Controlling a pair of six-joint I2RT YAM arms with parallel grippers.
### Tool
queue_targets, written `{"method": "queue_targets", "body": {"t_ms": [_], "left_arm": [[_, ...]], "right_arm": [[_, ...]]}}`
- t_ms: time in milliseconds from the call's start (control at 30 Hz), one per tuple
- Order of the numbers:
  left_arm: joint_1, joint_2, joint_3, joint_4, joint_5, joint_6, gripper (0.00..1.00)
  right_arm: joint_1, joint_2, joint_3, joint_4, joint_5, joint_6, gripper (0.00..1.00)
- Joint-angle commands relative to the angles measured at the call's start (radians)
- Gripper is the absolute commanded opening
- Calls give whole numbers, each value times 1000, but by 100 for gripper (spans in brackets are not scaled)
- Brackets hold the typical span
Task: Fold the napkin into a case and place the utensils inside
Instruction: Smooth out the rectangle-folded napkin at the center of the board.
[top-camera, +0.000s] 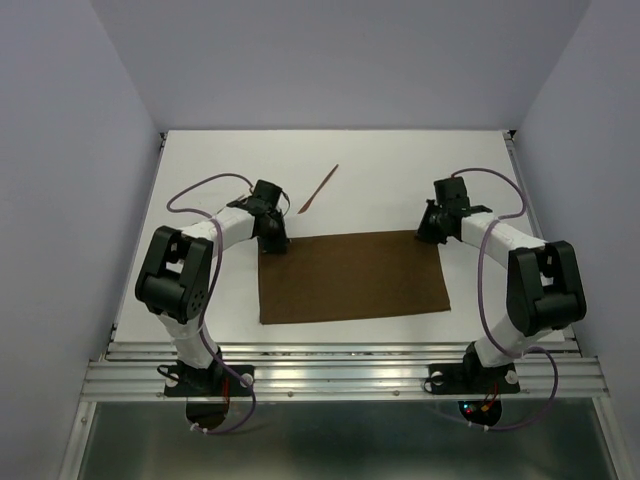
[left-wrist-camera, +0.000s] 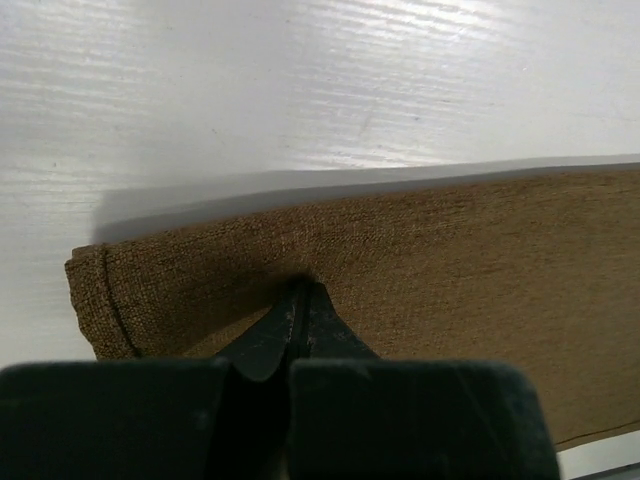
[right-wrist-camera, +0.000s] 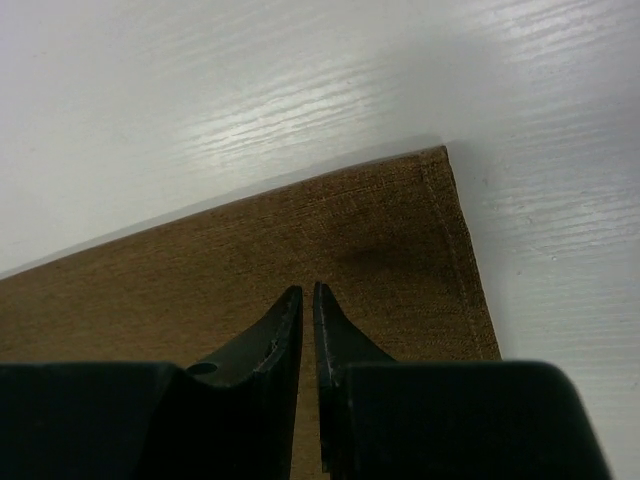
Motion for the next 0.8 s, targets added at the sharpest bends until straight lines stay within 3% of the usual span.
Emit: {"method": "queue_targets", "body": {"t_ms": [0, 433, 767], "left_arm": [[52, -18, -56, 42, 9, 8, 0], [132, -118, -70, 43, -15, -37, 0], [149, -127, -15, 13, -58, -29, 0]], "right_arm": [[-6, 27, -3, 23, 29, 20, 15], [-6, 98, -47, 45, 53, 0, 14], [-6, 1, -38, 62, -5, -15, 14]]}}
